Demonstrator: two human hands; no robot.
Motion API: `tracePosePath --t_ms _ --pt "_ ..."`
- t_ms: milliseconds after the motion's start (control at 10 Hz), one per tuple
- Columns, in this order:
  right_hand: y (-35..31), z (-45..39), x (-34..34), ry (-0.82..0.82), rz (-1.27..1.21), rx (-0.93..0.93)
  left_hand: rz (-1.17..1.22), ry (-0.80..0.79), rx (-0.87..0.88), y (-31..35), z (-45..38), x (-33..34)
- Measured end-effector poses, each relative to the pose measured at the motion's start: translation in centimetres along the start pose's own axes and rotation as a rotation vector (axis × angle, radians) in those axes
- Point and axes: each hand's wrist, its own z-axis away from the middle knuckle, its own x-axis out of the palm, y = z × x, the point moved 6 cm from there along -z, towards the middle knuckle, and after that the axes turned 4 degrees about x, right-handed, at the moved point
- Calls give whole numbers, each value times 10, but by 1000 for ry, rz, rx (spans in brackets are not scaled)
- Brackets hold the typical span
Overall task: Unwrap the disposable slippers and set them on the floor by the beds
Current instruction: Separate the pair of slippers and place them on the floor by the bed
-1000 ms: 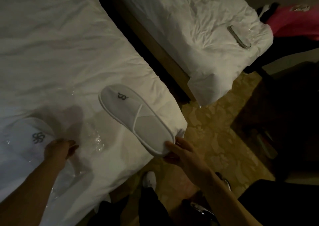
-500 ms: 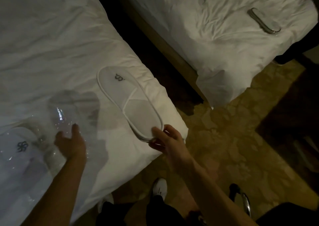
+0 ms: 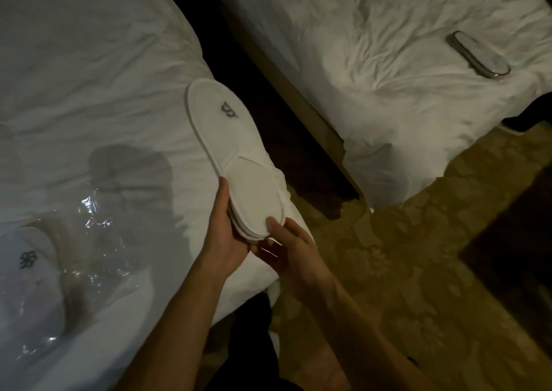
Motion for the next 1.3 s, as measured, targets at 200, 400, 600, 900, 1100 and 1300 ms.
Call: tracePosePath --t_ms 200,400,600,900,1100,1300 --pt "-16 -27 -30 -19 81 115 8 -42 -51 -26 -30 18" --pt "-69 -68 -59 85 703 87 20 4 -16 -28 -69 40" --pt "-143 -112 -44 98 863 -32 -8 145 -54 -38 -110 45" --pt "-178 -172 -38 44 864 -80 -130 223 38 -47 -143 67" --pt "-180 -199 -88 85 672 -89 -142 386 186 -74 -161 73" --pt "-179 -226 -163 124 568 -52 -297 569 245 -120 -189 72"
